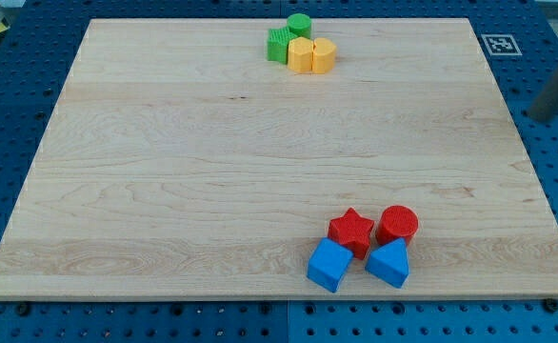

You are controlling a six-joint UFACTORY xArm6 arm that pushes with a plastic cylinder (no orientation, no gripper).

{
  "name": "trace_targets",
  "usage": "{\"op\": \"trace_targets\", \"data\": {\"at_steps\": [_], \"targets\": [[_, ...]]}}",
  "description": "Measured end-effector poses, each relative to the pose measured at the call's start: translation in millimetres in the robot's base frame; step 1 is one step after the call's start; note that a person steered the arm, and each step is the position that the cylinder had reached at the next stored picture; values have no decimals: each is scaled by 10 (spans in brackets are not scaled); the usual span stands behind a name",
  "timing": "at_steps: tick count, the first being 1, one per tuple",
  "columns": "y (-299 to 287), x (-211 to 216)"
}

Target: Separate the green star and yellow hexagon from the yellow heart

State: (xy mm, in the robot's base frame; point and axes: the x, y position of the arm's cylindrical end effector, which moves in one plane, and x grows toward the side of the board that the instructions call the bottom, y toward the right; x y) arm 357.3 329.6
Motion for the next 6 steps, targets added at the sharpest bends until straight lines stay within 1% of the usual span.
{"op": "trace_targets", "data": {"at_steps": [1, 2, 3, 4, 6], "targets": [[-176, -951], [-863, -1654], [-1028, -1661], [-1723, -1650], [-3584, -1642]]}}
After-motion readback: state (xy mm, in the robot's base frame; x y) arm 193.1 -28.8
